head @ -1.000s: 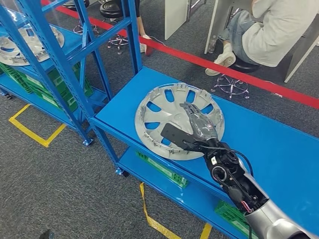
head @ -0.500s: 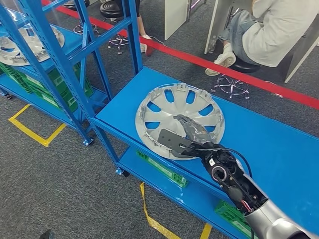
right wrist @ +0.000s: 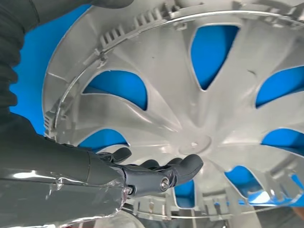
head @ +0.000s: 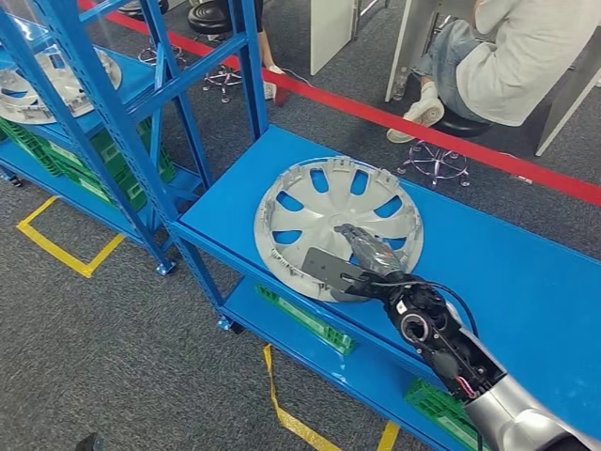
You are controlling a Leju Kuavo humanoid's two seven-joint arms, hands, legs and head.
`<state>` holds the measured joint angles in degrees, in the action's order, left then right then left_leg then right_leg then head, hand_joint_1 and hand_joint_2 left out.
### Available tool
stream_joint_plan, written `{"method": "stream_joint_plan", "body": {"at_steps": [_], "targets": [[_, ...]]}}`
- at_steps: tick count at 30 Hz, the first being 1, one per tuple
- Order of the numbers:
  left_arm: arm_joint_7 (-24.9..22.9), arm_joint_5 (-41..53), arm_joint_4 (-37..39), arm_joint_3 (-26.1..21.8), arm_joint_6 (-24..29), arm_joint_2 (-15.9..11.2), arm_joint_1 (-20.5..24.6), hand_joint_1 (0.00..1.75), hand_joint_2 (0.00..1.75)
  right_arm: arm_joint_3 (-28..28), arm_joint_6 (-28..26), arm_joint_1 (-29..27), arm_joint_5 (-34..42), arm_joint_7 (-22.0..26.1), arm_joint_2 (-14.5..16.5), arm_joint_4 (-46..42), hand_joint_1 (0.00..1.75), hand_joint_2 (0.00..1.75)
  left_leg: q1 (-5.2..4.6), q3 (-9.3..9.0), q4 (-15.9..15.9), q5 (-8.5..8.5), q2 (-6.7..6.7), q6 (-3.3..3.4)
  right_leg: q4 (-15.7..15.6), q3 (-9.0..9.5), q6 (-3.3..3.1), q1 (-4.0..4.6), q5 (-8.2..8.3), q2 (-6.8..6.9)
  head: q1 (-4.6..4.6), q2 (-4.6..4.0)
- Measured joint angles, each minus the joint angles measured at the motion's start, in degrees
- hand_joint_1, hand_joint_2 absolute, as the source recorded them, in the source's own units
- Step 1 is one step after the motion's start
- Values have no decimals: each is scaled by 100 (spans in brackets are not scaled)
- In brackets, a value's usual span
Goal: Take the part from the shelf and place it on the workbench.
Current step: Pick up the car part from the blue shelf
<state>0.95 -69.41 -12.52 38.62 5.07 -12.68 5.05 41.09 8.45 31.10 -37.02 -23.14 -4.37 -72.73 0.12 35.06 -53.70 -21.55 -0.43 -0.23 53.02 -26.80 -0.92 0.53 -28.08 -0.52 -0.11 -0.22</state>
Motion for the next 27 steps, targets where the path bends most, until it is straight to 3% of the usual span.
{"method": "stream_joint_plan", "body": {"at_steps": [27], "targets": [[-5,10,0,44,-7,0,2,0,0,260,432,149,83,35,-42,612,0,175,0,-2,0,0,-4,0,0,7,0,1,0,5,1,0]]}}
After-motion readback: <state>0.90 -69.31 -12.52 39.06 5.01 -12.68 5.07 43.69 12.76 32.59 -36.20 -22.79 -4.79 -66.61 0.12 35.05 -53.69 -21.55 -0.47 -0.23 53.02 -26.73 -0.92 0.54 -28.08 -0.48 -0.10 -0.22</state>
